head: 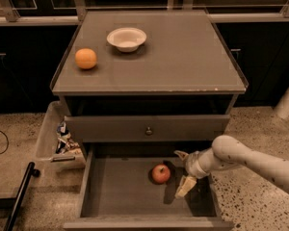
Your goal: Pick apple from middle drawer and place on counter
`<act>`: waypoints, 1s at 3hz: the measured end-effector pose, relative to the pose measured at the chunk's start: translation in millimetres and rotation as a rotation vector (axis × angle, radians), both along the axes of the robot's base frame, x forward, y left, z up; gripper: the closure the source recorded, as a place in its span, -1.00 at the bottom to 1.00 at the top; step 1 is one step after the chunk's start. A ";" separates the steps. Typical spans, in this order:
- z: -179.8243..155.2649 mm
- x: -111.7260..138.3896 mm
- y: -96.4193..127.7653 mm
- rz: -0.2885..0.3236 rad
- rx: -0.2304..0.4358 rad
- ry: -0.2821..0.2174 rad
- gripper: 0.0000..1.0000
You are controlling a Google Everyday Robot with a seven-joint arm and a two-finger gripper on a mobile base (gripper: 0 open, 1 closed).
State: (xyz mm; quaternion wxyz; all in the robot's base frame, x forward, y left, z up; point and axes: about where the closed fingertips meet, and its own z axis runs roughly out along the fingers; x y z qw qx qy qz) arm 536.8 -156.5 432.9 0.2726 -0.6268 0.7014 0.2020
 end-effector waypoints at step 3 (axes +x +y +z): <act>-36.2 13.6 25.6 -0.025 0.138 0.032 -1.00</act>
Offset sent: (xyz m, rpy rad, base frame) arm 0.0204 0.0183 -0.0362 0.1215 0.0403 -0.0510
